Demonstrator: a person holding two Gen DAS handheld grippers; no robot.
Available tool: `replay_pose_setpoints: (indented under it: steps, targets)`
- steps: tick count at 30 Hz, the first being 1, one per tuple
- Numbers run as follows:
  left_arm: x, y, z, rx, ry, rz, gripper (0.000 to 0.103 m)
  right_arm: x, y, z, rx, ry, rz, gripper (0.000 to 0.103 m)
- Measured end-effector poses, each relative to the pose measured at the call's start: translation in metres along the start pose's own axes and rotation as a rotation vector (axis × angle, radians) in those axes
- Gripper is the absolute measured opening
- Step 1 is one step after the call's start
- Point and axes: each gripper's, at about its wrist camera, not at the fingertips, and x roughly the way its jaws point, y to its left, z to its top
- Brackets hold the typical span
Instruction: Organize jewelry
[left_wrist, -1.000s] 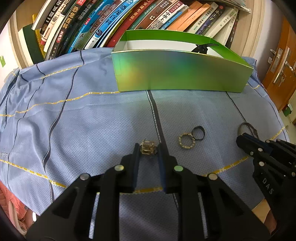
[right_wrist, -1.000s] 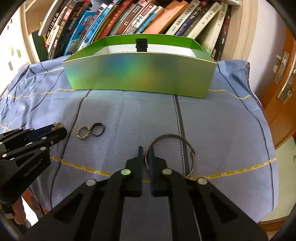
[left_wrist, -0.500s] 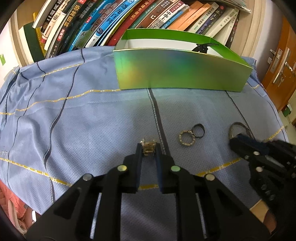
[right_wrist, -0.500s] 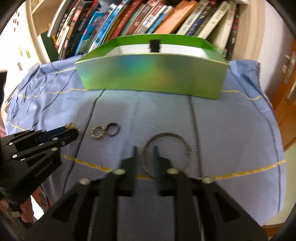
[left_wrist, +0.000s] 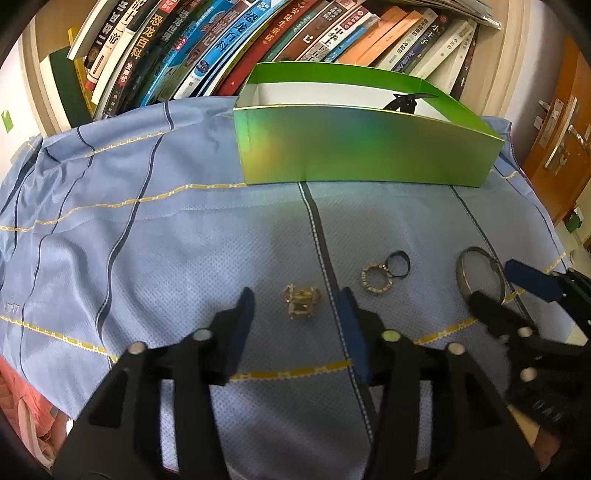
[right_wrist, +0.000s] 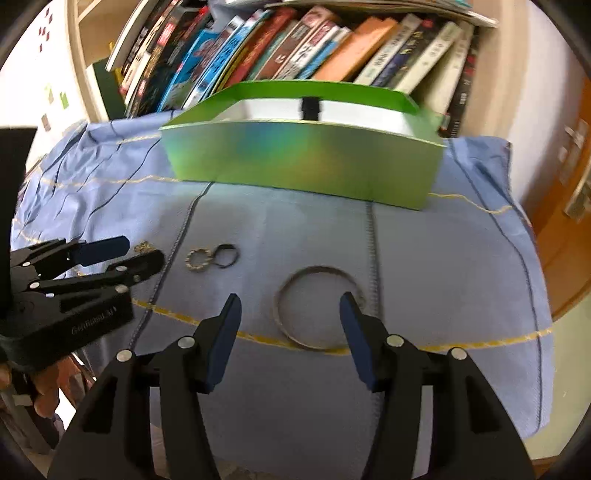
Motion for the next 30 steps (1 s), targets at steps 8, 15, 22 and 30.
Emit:
replay_pose_setpoints:
  steps: [8, 15, 22, 30]
  targets:
    - [0.009, -0.001, 0.002, 0.000, 0.019, -0.011, 0.047, 0.015, 0.004, 0.004, 0.001, 0.028, -0.027, 0.029]
    - [0.009, 0.001, 0.002, -0.019, 0.011, 0.000, 0.023, 0.014, 0.004, 0.003, 0.006, 0.023, -0.016, 0.004]
    - [-0.012, 0.000, 0.007, -0.015, -0.057, 0.033, 0.023, -0.008, -0.004, 0.010, 0.026, -0.041, -0.071, 0.004]
    - [-0.021, -0.002, 0.008, -0.014, -0.078, 0.035, 0.023, -0.007, -0.007, 0.013, 0.049, -0.037, -0.081, 0.004]
